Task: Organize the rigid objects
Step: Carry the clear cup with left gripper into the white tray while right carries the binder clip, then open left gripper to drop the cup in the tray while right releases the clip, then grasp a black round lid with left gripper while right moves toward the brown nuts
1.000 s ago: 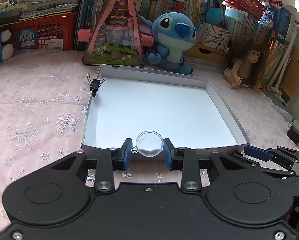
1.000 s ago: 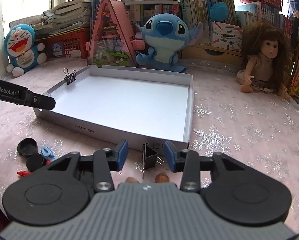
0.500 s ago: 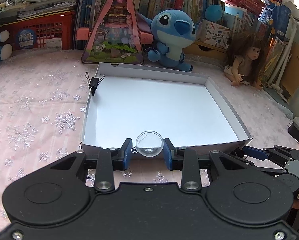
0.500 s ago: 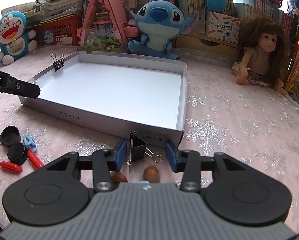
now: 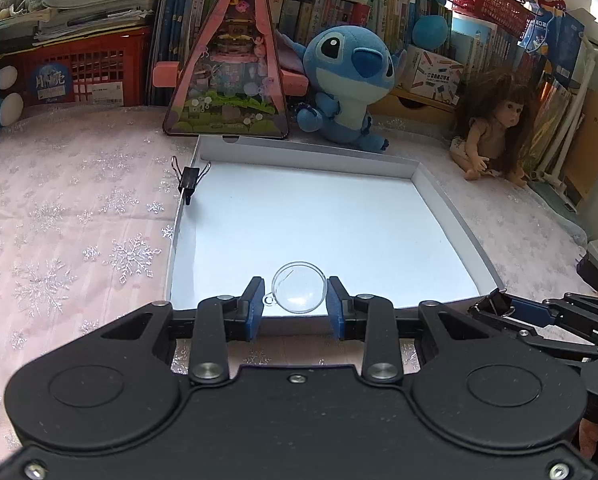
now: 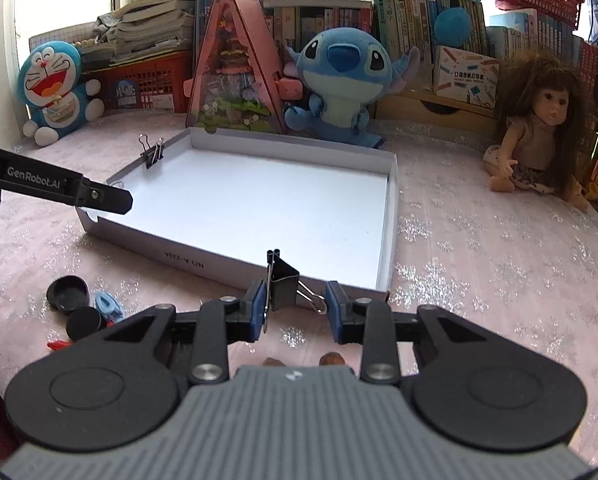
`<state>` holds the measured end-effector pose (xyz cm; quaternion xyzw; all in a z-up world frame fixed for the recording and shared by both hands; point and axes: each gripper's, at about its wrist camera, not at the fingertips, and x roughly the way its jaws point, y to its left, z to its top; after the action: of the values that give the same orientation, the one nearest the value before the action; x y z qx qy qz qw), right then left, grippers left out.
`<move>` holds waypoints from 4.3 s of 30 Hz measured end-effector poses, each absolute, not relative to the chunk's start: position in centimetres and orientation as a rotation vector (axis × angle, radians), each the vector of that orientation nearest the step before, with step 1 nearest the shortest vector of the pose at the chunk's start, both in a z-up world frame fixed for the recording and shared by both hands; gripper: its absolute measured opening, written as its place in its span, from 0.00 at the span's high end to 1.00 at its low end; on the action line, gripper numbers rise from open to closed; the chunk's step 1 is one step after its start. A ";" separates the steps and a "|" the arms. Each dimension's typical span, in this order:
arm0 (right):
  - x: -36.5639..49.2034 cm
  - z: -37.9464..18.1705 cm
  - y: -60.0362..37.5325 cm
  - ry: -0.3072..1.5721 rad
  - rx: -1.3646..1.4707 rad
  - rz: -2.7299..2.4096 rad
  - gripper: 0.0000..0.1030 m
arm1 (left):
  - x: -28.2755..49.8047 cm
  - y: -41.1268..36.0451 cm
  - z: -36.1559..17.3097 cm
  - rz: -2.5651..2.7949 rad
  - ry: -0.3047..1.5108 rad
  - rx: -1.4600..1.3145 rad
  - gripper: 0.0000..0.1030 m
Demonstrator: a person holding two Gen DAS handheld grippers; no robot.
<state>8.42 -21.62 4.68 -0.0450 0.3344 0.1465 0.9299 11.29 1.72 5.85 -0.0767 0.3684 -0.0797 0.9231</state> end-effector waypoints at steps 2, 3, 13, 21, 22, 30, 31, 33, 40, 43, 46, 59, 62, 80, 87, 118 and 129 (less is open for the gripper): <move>9.0 5.6 -21.8 0.672 -0.076 0.303 0.64 | 11.8 1.8 6.3 -0.165 0.747 -0.157 0.70; 9.4 6.0 -21.8 0.666 -0.069 0.301 0.64 | 12.1 1.8 6.6 -0.166 0.740 -0.158 0.70; 17.2 8.6 -22.5 0.703 0.051 0.290 0.64 | 19.2 2.4 8.1 -0.196 0.813 -0.234 0.70; 21.5 7.3 -21.8 0.736 0.107 0.295 0.64 | 22.9 1.4 6.0 -0.152 0.848 -0.221 0.70; 21.6 6.8 -21.8 0.736 0.116 0.301 0.64 | 23.0 1.1 5.5 -0.150 0.848 -0.212 0.70; 22.0 2.9 -20.8 0.793 0.111 0.304 0.64 | 23.2 0.0 3.3 -0.128 0.858 -0.172 0.70; 21.9 2.7 -20.6 0.794 0.109 0.305 0.64 | 23.2 0.0 3.1 -0.127 0.860 -0.174 0.70; 21.8 2.3 -20.4 0.794 0.104 0.309 0.64 | 23.3 0.0 2.6 -0.123 0.867 -0.171 0.70; 21.8 1.3 -19.6 0.797 0.080 0.305 0.63 | 23.1 -0.2 1.8 -0.111 0.858 -0.142 0.69; 21.7 1.1 -19.3 0.792 0.059 0.301 0.64 | 22.9 -0.5 1.7 -0.113 0.848 -0.115 0.69; 21.7 1.1 -19.0 0.789 0.038 0.299 0.64 | 22.7 -0.6 1.7 -0.112 0.839 -0.103 0.69; 18.7 2.6 -19.0 0.694 -0.051 0.300 0.27 | 19.4 -0.3 3.5 -0.133 0.764 -0.088 0.23; 17.2 3.1 -19.0 0.659 -0.085 0.303 0.20 | 17.8 -0.2 4.2 -0.143 0.737 -0.084 0.21; 7.7 3.4 -20.5 0.519 -0.061 0.297 0.15 | 5.4 0.4 3.8 -0.162 0.546 -0.046 0.18; 5.3 2.1 -21.1 0.517 -0.063 0.278 0.15 | 2.9 1.1 2.9 -0.135 0.551 -0.034 0.21; 2.6 -0.2 -21.4 0.575 -0.072 0.302 0.67 | -0.5 2.1 0.7 -0.130 0.588 0.023 0.67; 2.6 -0.4 -21.3 0.577 -0.067 0.303 0.64 | -0.9 0.5 0.5 -0.215 0.586 0.092 0.66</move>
<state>2.65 -21.27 -0.42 -0.0328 0.2832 0.1490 0.9469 -0.87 0.45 0.46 0.0454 0.2882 -0.1057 0.9506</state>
